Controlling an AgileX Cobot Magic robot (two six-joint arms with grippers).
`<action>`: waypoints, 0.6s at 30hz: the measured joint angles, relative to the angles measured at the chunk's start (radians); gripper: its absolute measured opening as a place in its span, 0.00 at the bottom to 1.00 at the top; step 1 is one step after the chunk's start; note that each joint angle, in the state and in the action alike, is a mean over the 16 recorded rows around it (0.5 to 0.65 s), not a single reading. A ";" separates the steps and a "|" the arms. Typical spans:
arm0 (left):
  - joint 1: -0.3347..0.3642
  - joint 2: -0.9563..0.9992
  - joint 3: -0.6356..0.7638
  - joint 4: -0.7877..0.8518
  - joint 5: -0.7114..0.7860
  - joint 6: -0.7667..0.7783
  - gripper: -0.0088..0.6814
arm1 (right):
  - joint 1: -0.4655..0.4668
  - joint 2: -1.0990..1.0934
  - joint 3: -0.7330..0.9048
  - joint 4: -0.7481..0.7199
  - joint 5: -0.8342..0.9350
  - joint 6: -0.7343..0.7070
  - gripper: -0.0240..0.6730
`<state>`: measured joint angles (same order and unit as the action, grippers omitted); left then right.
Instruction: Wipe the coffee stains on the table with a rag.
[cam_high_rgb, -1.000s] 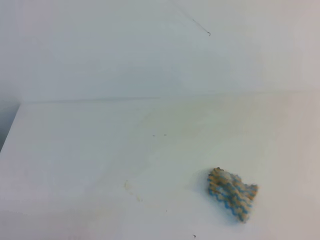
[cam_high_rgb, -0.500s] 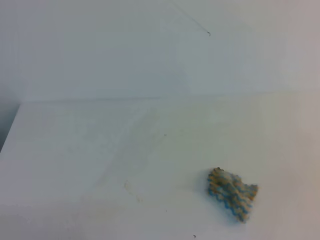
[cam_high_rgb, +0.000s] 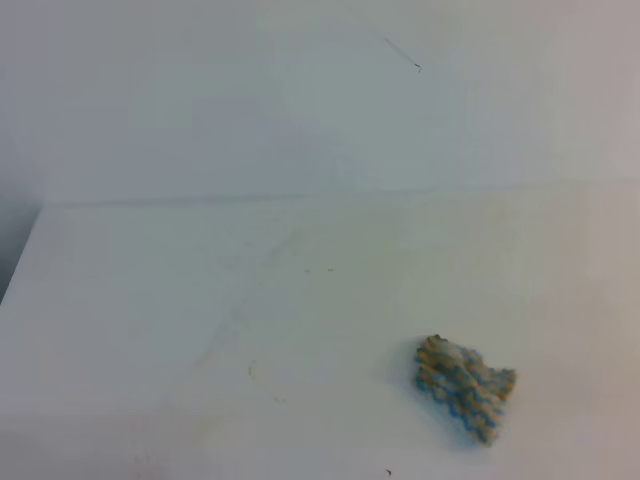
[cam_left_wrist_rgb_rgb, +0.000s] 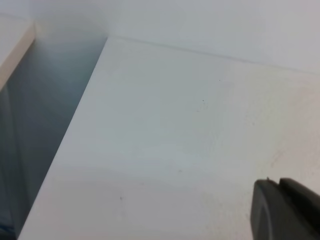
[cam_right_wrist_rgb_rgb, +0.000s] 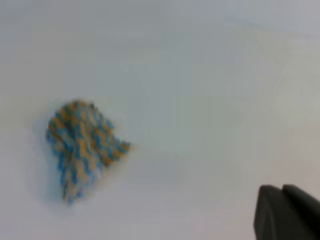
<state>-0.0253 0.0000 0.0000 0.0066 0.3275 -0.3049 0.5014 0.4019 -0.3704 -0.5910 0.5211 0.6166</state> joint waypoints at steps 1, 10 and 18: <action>0.000 0.000 0.000 0.000 0.000 0.000 0.01 | -0.027 -0.013 0.001 -0.014 -0.021 0.013 0.03; 0.000 0.000 0.000 0.000 0.000 -0.001 0.01 | -0.326 -0.149 0.005 -0.080 -0.267 0.107 0.03; 0.000 0.000 0.000 0.000 0.000 -0.002 0.01 | -0.460 -0.207 0.009 -0.083 -0.405 0.160 0.03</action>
<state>-0.0253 0.0000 0.0000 0.0066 0.3275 -0.3066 0.0415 0.1953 -0.3614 -0.6737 0.1158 0.7765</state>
